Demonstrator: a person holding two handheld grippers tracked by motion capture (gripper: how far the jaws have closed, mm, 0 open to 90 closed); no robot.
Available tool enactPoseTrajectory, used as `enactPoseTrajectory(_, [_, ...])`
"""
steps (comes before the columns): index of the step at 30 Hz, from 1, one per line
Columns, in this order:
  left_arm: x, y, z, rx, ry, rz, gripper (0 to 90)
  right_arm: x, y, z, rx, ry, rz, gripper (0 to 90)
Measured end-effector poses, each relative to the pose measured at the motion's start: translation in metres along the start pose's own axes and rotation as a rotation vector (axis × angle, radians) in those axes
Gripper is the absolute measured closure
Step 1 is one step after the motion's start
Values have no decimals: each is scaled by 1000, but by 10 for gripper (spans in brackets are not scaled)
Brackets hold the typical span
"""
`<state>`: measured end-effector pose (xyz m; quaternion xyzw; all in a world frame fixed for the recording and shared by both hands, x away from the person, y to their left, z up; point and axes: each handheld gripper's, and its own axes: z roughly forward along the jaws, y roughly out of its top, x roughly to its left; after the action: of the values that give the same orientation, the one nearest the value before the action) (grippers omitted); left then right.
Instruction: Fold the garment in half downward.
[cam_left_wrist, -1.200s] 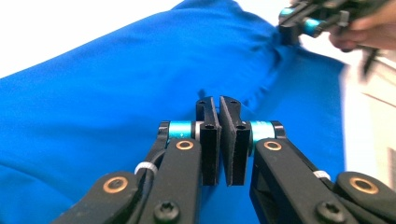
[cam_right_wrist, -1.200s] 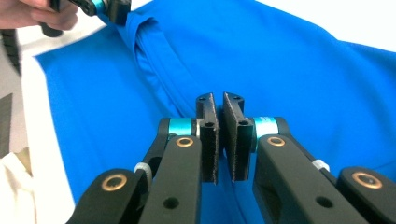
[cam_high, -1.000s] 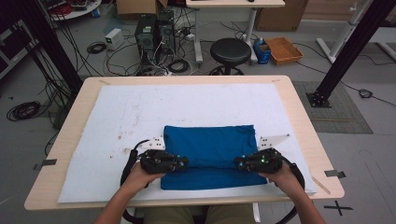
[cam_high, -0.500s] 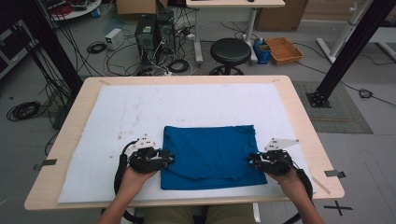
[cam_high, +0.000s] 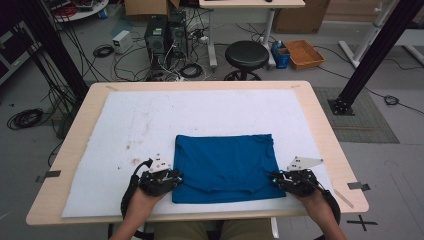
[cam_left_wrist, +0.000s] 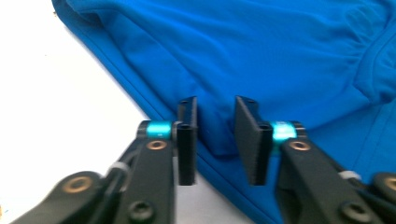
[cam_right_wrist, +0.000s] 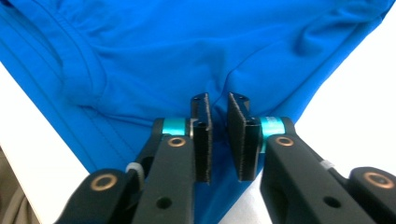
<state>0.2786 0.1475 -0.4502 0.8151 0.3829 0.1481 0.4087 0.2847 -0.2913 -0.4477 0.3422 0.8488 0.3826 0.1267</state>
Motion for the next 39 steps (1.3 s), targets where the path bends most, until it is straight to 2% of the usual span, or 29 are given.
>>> enactPoseTrajectory(3, [-2, 0, -1, -3, 5, 15, 833, 1, 0, 0, 1, 0, -14, 836])
enactPoseTrajectory(5, [-1, 0, -3, -18, -9, -5, 847, 1, 0, -1, -3, 9, -11, 838])
enactPoseTrajectory(7, [1, 1, -7, -53, -39, -56, 858, 1, 0, -2, -12, 21, -3, 842])
enactPoseTrajectory(9, [4, 0, -12, -78, -73, -89, 861, 0, 0, -6, -36, 36, -2, 844])
enactPoseTrajectory(13, [4, -5, -25, -115, -142, -140, 867, -2, 3, -21, -101, 81, 19, 849])
enactPoseTrajectory(15, [4, -8, -32, -124, -173, -148, 868, -2, 3, -24, -108, 88, 19, 850])
enactPoseTrajectory(18, [3, -15, -40, -119, -209, -173, 868, 0, -1, -33, -103, 101, 9, 852])
enactPoseTrajectory(21, [1, -23, -41, -76, -216, -159, 868, 1, -7, -37, -70, 119, 25, 852])
enactPoseTrajectory(22, [0, -24, -40, -60, -209, -147, 864, 3, -10, -35, -38, 125, 31, 839])
enactPoseTrajectory(23, [-2, -25, -37, -50, -196, -134, 864, 3, -10, -35, -38, 125, 31, 839])
enactPoseTrajectory(25, [-3, -22, -34, -53, -182, -139, 737, 2, -11, -32, -23, 130, 49, 726])
enactPoseTrajectory(27, [-3, -18, -34, -85, -154, -133, 595, -1, -9, -32, -51, 126, 78, 629])
enactPoseTrajectory(28, [-1, -14, -35, -113, -139, -130, 553, -3, -7, -32, -74, 110, 93, 559])
enactPoseTrajectory(29, [0, -12, -36, -130, -125, -128, 520, -6, -4, -33, -103, 73, 115, 476])
enactPoseTrajectory(31, [5, -5, -37, -154, -80, -143, 492, -13, 0, -31, -137, 3, 153, 474])
enactPoseTrajectory(33, [12, 2, -36, -191, -42, -144, 447, -22, 7, -25, -148, -81, 197, 466])
enactPoseTrajectory(36, [26, 13, -28, -248, 14, -166, 400, -37, 22, -8, -140, -137, 259, 456])
enactPoseTrajectory(37, [31, 17, -26, -257, 33, -162, 399, -41, 29, 0, -137, -150, 260, 460])
enactPoseTrajectory(39, [38, 23, -20, -284, 69, -165, 399, -49, 41, 17, -126, -175, 275, 553])
